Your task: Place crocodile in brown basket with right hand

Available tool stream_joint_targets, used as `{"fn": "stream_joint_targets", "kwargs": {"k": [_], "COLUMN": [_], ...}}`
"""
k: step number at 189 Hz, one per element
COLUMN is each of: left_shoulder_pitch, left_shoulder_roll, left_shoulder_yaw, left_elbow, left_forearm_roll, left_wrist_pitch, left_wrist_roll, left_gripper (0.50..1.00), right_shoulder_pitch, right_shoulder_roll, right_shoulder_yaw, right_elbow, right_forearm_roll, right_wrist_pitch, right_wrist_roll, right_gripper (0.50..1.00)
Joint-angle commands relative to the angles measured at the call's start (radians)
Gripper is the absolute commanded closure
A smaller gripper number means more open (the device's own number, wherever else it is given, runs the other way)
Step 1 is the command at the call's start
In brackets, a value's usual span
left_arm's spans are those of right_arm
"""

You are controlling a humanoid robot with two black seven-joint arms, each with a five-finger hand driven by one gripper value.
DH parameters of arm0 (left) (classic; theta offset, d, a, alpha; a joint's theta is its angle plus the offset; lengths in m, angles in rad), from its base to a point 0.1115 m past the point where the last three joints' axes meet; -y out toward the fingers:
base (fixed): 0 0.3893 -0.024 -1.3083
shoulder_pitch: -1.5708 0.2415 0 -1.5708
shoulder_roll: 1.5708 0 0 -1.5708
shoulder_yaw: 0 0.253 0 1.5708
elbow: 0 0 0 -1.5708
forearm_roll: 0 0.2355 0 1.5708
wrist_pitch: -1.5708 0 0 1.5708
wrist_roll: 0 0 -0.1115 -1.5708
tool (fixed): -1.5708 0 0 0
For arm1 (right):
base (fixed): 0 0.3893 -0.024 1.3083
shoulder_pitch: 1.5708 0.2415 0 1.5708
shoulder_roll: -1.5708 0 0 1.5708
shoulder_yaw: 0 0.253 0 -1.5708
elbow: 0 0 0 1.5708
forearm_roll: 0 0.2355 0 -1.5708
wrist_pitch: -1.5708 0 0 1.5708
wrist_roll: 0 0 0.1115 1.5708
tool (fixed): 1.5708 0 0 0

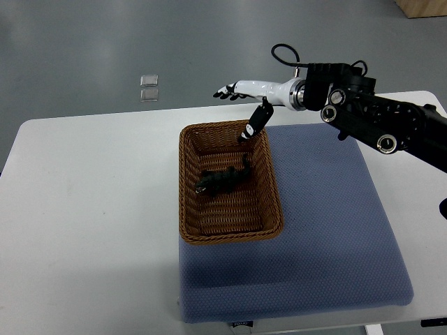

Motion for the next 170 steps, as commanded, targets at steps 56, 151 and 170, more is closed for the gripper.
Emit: {"fn": "stream_joint_targets", "kwargs": {"k": [56, 151, 170], "left_shoulder_pitch": [-0.001, -0.001, 0.001], "left_shoulder_roll": [0.0, 0.0, 0.0], "left_shoulder_yaw": [0.007, 0.012, 0.012], "left_elbow": [-0.002, -0.002, -0.004], "left_forearm_roll": [0.0, 0.0, 0.0], "left_wrist_pitch": [0.0, 0.0, 0.0], "left_wrist_roll": [0.0, 0.0, 0.0], "left_gripper": [0.5, 0.5, 0.5], "right_shoulder_pitch": [-0.289, -0.426, -0.432], "right_shoulder_roll": [0.048, 0.057, 0.057], "right_shoulder_yaw": [0.583, 0.634, 0.634], "right_elbow": [-0.047, -0.276, -0.276], "right_forearm_roll": [0.58, 1.299, 1.298], "right_wrist_pitch": [-0.236, 0.001, 0.022], "right_wrist_roll": [0.131, 0.168, 0.168], "right_gripper": [0.572, 0.57, 0.57]}}
